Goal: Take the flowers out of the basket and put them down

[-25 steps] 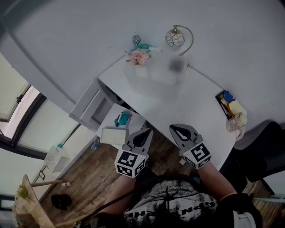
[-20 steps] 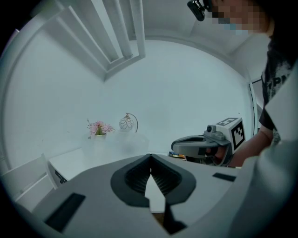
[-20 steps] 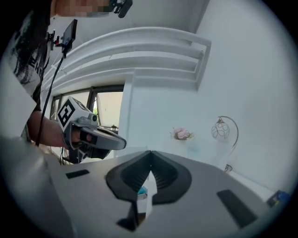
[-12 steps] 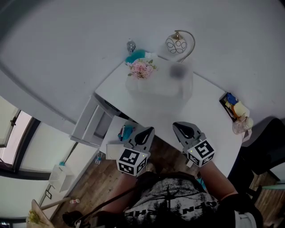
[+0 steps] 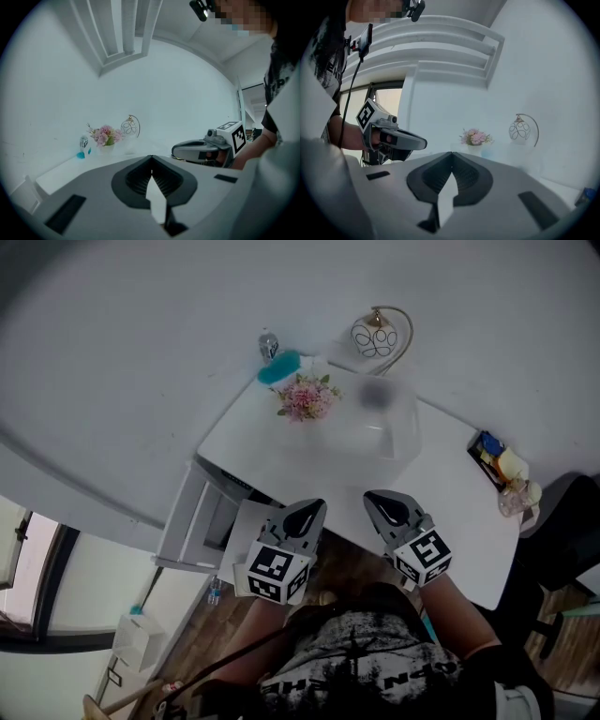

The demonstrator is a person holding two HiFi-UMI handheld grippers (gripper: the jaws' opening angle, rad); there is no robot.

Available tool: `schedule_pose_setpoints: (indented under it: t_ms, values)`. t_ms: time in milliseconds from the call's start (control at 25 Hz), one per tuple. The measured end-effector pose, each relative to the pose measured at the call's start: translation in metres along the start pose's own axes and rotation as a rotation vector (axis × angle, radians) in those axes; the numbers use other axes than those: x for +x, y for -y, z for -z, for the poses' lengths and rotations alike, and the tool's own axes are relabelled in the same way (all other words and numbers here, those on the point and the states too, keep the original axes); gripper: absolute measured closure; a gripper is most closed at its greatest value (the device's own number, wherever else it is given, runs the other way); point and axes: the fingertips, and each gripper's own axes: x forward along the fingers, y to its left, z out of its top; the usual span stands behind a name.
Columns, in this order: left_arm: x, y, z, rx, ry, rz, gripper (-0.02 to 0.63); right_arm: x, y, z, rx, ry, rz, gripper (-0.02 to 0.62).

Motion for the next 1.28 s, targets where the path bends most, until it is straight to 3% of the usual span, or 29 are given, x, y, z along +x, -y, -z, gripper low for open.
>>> schedule_pose_setpoints:
  t_ms: [600, 840, 1280]
  values:
    - [0.026, -0.047, -0.015, -0.025, 0.023, 0.019, 0.592, 0.045, 0.022, -0.026, -0.048, -0.004, 0.004, 0.580]
    - [0.042, -0.063, -0.018, -0.046, 0.020, 0.001, 0.592, 0.065, 0.037, -0.022, -0.059, -0.078, -0.032, 0.580]
    - [0.069, -0.090, -0.024, -0.075, 0.026, -0.018, 0.592, 0.101, 0.072, -0.048, -0.122, -0.146, -0.116, 0.580]
